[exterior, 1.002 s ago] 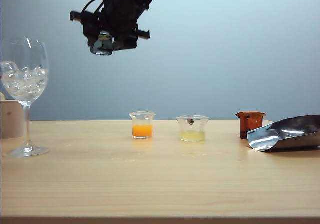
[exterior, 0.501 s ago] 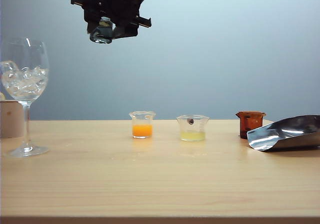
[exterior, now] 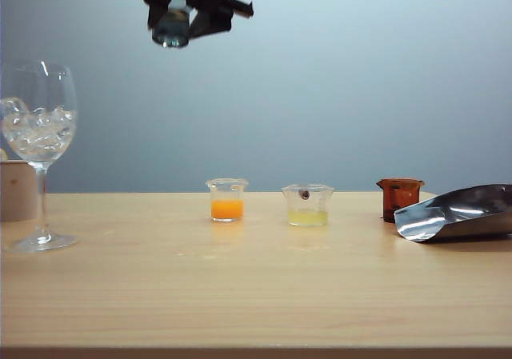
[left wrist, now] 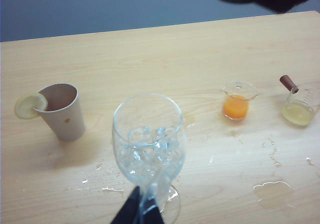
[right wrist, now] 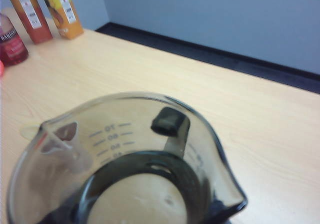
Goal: Pick up the first measuring cup from the left, pour the coconut rum inside into the goblet, and finally put the measuring cup back in its original place.
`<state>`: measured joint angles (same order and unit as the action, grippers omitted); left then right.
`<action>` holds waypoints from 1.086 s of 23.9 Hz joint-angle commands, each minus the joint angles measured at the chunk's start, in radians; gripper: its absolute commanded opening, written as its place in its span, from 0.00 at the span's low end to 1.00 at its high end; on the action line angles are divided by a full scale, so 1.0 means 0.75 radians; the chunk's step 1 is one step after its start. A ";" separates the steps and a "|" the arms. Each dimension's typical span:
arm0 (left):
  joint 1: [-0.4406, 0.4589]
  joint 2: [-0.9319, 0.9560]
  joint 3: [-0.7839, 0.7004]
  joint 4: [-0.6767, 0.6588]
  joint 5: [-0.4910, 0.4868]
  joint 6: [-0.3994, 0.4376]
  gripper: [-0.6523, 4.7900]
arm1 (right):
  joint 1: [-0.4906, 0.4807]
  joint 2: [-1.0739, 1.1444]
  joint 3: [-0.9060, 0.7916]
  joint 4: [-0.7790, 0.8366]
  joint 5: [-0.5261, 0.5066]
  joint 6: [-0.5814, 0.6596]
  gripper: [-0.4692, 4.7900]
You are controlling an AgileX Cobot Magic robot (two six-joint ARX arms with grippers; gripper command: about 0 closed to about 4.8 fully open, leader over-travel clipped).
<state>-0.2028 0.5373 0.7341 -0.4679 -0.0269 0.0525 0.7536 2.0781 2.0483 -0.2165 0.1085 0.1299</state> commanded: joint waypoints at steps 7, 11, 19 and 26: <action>0.001 -0.002 0.007 0.016 0.006 0.000 0.12 | 0.002 -0.228 -0.321 0.260 0.007 0.002 0.29; 0.001 -0.002 0.007 0.016 0.006 0.000 0.12 | 0.019 -0.350 -0.520 0.266 -0.005 -0.001 0.29; 0.003 -0.002 0.007 0.016 0.007 0.000 0.12 | 0.109 -0.524 -0.800 0.412 -0.109 -0.026 0.29; 0.002 -0.002 0.007 0.016 0.006 0.000 0.12 | 0.166 -0.516 -0.800 0.414 -0.170 -0.093 0.29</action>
<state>-0.2024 0.5377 0.7341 -0.4679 -0.0265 0.0525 0.8719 1.6947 1.4441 0.0624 -0.0105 0.0753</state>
